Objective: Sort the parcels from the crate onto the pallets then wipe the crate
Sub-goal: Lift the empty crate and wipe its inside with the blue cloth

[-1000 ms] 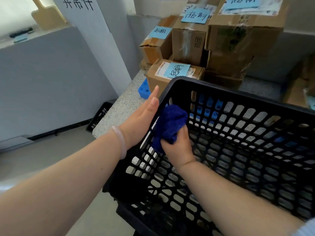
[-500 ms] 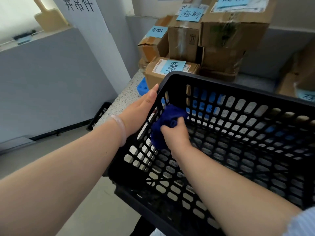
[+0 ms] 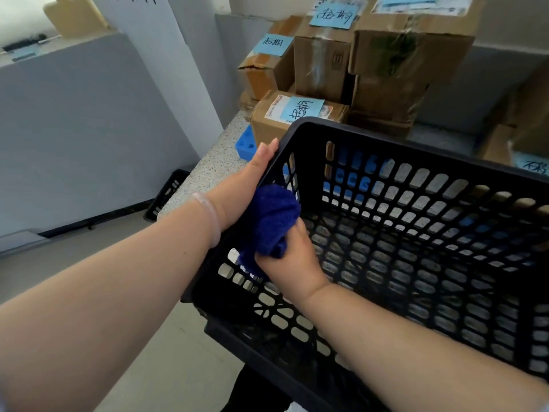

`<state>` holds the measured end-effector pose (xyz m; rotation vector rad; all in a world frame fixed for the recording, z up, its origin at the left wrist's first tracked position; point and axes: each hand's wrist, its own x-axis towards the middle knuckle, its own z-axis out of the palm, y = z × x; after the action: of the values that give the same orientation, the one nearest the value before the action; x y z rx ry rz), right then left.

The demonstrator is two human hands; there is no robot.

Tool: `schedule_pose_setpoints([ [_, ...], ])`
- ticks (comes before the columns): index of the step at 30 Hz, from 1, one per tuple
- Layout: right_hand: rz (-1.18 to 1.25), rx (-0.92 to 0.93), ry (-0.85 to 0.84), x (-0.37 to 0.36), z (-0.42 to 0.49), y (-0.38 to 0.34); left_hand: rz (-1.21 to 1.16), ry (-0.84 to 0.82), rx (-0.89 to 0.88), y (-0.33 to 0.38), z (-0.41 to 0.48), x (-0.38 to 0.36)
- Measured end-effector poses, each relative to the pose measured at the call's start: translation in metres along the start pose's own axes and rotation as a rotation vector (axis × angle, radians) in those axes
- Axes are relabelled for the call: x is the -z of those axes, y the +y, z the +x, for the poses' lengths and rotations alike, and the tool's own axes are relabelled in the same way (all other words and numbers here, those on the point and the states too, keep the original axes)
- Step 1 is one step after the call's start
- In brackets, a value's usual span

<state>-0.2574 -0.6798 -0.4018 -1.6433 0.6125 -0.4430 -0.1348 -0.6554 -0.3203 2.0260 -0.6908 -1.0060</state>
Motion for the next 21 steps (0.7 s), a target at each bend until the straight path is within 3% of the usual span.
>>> schedule_pose_setpoints([
  [4,-0.049,0.004,0.016,-0.004,0.008,0.036,0.038,0.031,-0.022,-0.004,0.003,-0.002],
  [9,-0.469,-0.328,-0.182,-0.008,0.013,0.095,0.030,0.098,-0.053,-0.006,0.000,-0.003],
  [12,-0.651,-0.394,-0.263,-0.012,0.018,0.105,0.148,0.071,-0.023,-0.003,0.000,-0.003],
  [18,-0.200,-0.699,-0.271,-0.018,0.012,0.069,0.222,0.073,0.024,0.005,-0.006,-0.003],
  [21,0.001,-0.741,-0.288,-0.021,-0.002,0.036,0.246,0.075,0.036,0.007,-0.008,-0.003],
])
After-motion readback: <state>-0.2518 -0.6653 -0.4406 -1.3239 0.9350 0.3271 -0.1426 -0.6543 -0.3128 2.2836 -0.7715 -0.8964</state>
